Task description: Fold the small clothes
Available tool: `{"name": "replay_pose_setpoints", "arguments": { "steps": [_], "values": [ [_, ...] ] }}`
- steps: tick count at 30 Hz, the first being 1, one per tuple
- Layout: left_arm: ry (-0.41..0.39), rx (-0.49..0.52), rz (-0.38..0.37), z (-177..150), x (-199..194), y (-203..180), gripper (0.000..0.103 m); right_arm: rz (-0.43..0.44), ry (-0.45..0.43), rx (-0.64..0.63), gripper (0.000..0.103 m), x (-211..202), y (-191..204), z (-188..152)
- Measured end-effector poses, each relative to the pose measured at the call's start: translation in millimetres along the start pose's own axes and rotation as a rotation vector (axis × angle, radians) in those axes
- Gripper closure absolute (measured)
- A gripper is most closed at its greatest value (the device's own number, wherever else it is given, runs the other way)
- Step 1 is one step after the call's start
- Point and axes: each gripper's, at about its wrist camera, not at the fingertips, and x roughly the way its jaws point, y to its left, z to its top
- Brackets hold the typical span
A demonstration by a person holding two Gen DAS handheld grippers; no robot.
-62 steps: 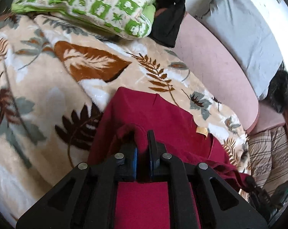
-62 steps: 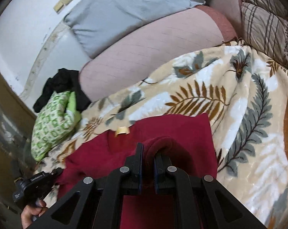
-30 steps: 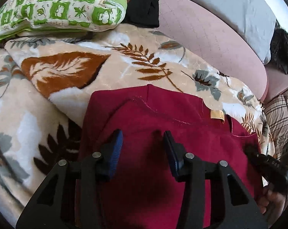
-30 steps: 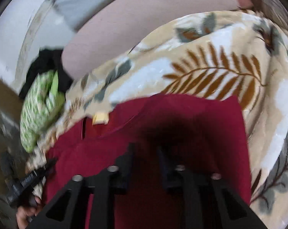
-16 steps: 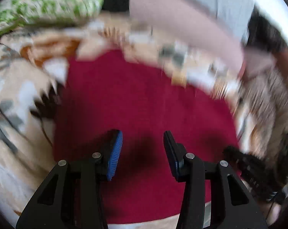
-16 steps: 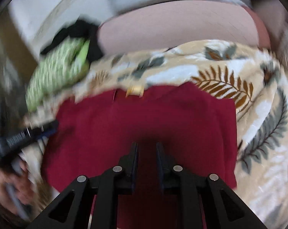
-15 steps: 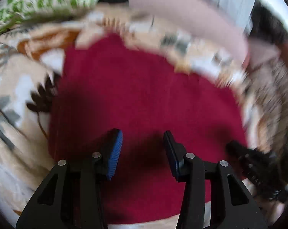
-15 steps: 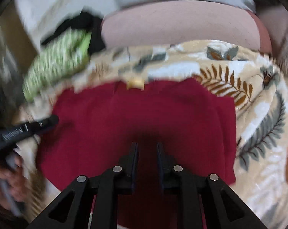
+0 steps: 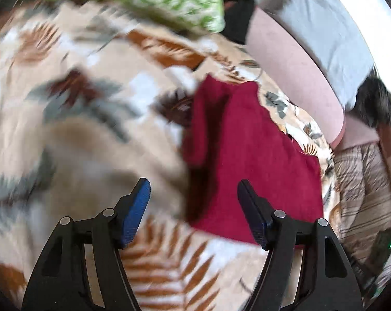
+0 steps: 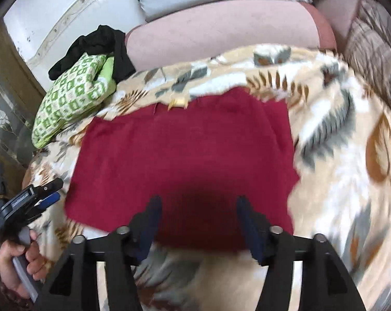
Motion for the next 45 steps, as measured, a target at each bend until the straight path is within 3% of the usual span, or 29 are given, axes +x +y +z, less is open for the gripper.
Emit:
{"name": "replay_pose_setpoints", "arguments": {
  "steps": [5,9,12,15,19,22,27,32,35,37,39,42,45],
  "values": [
    [0.052,-0.037,-0.053,-31,-5,5,0.033,0.018,-0.001,-0.067,0.045,9,29,-15],
    [0.116,-0.001,-0.091,-45,12,-9,0.033,-0.062,-0.002,-0.162,0.045,25,47,-15],
    [0.147,-0.068,-0.139,-45,27,-6,0.033,-0.054,0.008,-0.157,0.045,33,48,-14],
    [0.136,-0.087,-0.179,-36,30,-9,0.033,-0.052,0.027,-0.163,0.045,39,50,-15],
    [0.089,-0.191,-0.255,-20,21,2,0.033,-0.053,0.022,-0.175,0.045,39,53,-16],
    [0.103,-0.235,-0.291,-15,22,7,0.033,-0.044,0.022,-0.175,0.045,39,54,-16],
    [0.093,-0.194,-0.269,-8,32,3,0.033,-0.040,0.027,-0.181,0.045,41,56,-15],
    [0.182,-0.174,-0.296,-20,53,-5,0.033,-0.044,0.031,-0.192,0.045,42,56,-16],
    [0.155,-0.114,-0.287,-21,48,-14,0.033,-0.049,0.030,-0.186,0.045,42,55,-16],
    [0.122,-0.104,-0.272,-20,44,-14,0.043,-0.048,0.032,-0.183,0.045,42,54,-16],
    [0.102,-0.063,-0.193,-21,43,-16,0.076,-0.052,0.032,-0.188,0.045,42,54,-17],
    [0.076,-0.024,-0.092,-27,44,-19,0.087,-0.054,0.031,-0.188,0.045,42,54,-17],
    [0.020,0.061,-0.020,-35,39,-34,0.090,-0.057,0.029,-0.184,0.045,42,54,-17]
  ]
}}
